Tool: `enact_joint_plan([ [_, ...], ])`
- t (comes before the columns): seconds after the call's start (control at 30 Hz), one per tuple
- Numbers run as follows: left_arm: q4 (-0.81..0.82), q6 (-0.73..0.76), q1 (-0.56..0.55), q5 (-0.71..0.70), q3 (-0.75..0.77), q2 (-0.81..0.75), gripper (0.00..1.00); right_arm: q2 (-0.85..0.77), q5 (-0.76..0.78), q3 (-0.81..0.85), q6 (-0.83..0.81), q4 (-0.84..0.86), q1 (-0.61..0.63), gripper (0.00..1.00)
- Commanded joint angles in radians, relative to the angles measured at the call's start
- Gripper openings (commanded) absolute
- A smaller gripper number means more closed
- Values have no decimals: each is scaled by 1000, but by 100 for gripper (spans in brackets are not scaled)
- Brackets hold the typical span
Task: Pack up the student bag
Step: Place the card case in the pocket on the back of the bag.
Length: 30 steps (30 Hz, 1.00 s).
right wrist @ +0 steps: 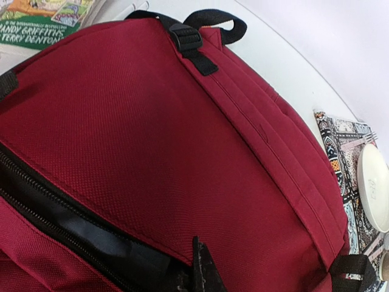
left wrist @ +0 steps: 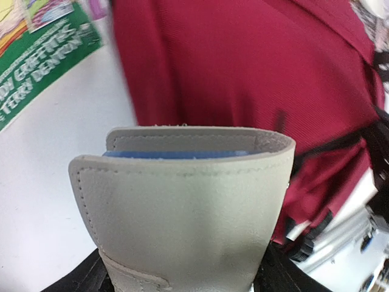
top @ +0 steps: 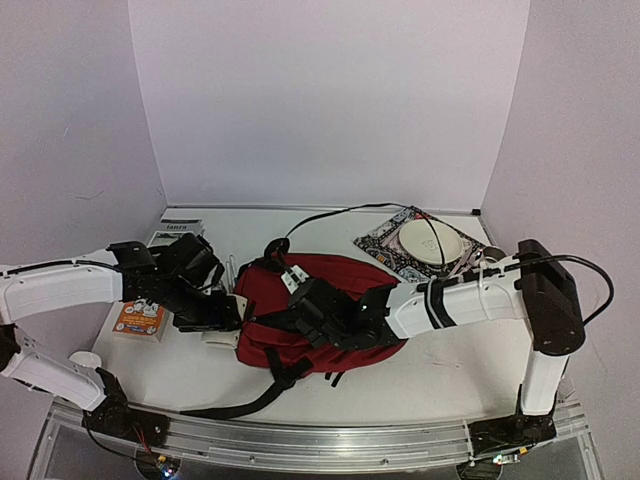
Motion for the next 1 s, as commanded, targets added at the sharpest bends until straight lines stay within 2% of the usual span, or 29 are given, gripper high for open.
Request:
enact_joint_plan([
  [0.0, 19, 90, -37, 129, 77, -53, 73, 3, -8, 69, 3, 13, -7, 0],
  [0.3, 36, 74, -167, 159, 89, -6, 73, 8, -37, 88, 14, 13, -8, 0],
  [0.6, 44, 96, -176, 162, 99, 101, 74, -14, -74, 88, 26, 22, -8, 0],
  [0.97, 51, 116, -177, 126, 213, 282, 74, -106, -229, -7, 47, 121, -8, 0],
])
